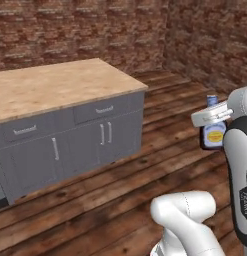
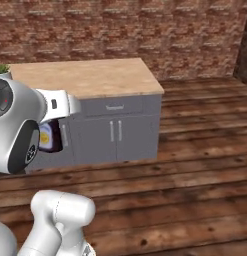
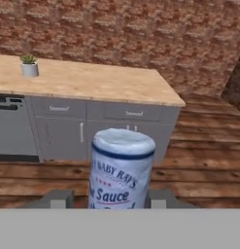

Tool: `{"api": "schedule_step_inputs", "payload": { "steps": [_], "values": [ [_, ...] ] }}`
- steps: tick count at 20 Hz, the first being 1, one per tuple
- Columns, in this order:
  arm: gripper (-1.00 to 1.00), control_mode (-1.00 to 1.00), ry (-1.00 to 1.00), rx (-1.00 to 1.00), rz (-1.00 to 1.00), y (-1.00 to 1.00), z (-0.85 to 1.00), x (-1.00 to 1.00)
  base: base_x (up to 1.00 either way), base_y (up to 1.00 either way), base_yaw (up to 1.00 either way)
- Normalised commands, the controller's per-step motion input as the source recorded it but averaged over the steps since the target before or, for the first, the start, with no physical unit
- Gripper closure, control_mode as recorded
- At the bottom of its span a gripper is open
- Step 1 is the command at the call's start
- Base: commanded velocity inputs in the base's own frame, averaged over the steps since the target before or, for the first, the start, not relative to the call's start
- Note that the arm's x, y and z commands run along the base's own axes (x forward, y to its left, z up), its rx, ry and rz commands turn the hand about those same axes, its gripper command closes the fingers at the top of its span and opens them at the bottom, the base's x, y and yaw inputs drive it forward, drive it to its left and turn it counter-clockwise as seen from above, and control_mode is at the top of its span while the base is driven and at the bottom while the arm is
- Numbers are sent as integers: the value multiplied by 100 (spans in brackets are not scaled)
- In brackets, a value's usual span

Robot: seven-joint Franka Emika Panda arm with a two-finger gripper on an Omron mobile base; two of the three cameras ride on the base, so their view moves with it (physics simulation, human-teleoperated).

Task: The dining table condiment station is running low on condiment bottle. Refill the condiment station by opening the cabinet and taking the condiment bottle from the cabinet and placing it on the dining table.

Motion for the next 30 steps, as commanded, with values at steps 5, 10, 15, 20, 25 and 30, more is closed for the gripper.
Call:
{"api": "schedule_step_inputs", "payload": {
  "steps": [5, 10, 15, 20, 25, 30],
  "values": [
    [100, 100, 0, 0, 0, 0, 0, 0, 90, -78, 40],
    [100, 100, 0, 0, 0, 0, 0, 0, 91, -90, 49],
    [100, 100, 0, 0, 0, 0, 0, 0, 78, -96, 49],
    [100, 100, 0, 0, 0, 0, 0, 0, 35, -100, 36],
    [100, 100, 0, 0, 0, 0, 0, 0, 24, -100, 24],
    [100, 100, 0, 0, 0, 0, 0, 0, 43, -100, 27]
  ]
}}
